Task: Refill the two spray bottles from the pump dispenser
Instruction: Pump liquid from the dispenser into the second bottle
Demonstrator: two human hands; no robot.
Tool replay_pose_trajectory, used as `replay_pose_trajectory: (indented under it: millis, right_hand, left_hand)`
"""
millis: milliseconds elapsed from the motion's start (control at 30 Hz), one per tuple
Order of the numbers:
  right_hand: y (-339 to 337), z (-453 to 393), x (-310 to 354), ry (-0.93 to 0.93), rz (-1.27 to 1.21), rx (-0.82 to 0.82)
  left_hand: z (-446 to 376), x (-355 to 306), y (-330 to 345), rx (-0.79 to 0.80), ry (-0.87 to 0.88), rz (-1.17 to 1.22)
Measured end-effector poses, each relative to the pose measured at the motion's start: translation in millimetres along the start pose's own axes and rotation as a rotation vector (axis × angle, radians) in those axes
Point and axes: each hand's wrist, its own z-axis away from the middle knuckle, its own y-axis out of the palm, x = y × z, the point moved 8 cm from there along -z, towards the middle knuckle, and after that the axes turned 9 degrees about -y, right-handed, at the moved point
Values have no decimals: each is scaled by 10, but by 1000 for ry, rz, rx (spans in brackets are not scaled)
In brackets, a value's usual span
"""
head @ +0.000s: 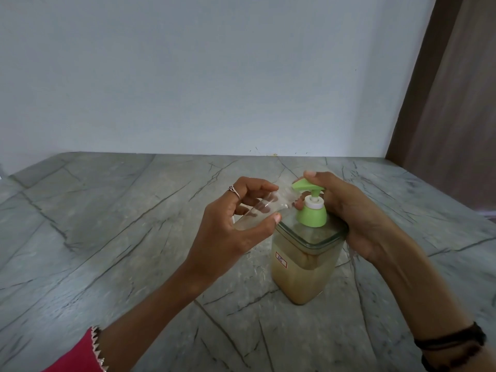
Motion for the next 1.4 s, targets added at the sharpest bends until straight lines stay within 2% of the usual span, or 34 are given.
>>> replay_pose_trajectory:
  millis: [333, 467, 533, 633, 767, 1067, 1233, 1400]
  right_hand:
    - [5, -72, 52, -69, -33, 102]
    - [-35, -31, 61, -148, -18, 60]
    - [-36, 2, 85, -231, 43, 21]
    - [-5, 86, 214, -464, 122, -32]
    - [31, 197, 307, -700, 191, -24]
    - [-33, 173, 185, -652, -53, 124]
    - [-82, 178, 205, -643, -71, 24]
    - [-49, 208, 232, -665, -50, 2]
  left_hand:
    - [8, -13, 0, 4, 7, -23]
    - [18, -16, 13, 11, 16, -31]
    - [20, -25, 16, 13, 21, -35]
    - [21, -32, 23, 11, 27, -36]
    - [26, -45, 21, 4, 29, -18]
    - [26, -50, -13, -1, 20, 7]
    - [20, -56, -18, 1, 17, 7]
    - [12, -35, -32, 2, 9, 21]
